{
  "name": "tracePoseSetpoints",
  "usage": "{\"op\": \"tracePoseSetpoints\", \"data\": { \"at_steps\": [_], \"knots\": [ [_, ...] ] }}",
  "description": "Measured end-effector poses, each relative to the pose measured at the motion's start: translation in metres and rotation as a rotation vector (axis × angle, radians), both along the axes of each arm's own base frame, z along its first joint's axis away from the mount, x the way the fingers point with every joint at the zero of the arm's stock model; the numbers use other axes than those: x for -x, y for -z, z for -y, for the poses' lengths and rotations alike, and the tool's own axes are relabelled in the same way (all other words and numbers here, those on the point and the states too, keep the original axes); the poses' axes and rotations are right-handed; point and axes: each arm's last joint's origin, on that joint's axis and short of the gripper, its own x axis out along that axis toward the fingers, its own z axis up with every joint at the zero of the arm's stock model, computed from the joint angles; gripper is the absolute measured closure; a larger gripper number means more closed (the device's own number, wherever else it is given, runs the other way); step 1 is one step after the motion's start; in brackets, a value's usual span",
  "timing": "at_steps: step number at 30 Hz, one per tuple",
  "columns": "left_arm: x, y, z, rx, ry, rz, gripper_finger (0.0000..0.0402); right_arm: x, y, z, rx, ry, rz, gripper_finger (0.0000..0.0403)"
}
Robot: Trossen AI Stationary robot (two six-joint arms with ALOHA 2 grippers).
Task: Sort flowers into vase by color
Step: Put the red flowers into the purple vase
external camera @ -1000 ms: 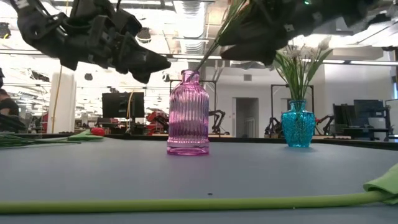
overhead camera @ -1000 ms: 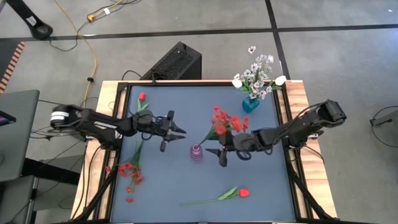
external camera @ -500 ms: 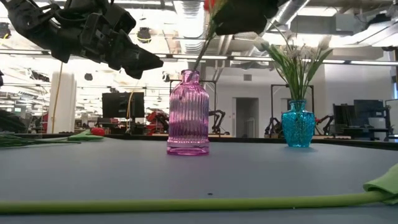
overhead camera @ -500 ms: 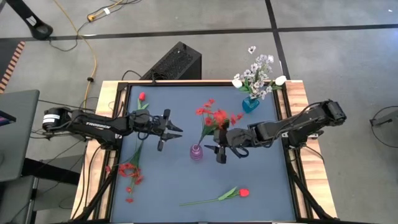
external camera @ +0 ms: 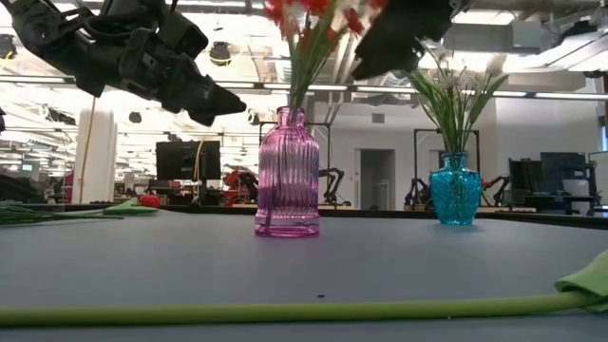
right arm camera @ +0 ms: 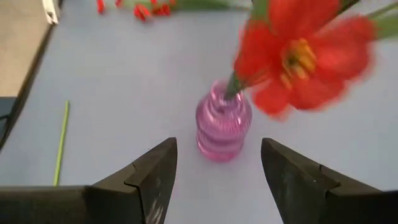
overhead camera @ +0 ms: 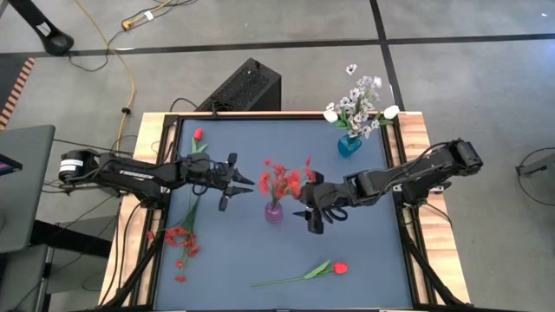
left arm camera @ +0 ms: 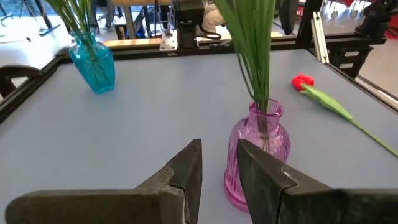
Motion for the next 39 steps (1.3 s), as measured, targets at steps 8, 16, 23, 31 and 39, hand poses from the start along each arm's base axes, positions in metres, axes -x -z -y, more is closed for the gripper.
{"op": "tracePoseSetpoints", "data": {
  "at_steps": [8,16,23,31,39],
  "knots": [
    [0.013,-0.021,0.0,0.064,-0.082,-0.194,0.0313,0.008,0.007,-0.006,-0.114,-0.016,-0.117,0.0143],
    [0.039,-0.05,0.002,0.313,-0.31,-0.487,0.0313,0.015,0.009,-0.025,-0.105,-0.079,-0.142,0.0143],
    [0.053,-0.037,0.002,0.424,-0.5,-0.749,0.0313,0.022,0.012,-0.041,-0.05,-0.114,-0.139,0.0143],
    [0.045,-0.023,0.006,0.469,-0.466,-0.874,0.0313,0.027,0.017,-0.045,-0.026,-0.119,-0.162,0.0143],
    [0.047,-0.007,-0.005,0.431,-0.678,-1.005,0.0313,0.027,0.015,-0.05,-0.032,-0.135,-0.141,0.0143]
  ]
}}
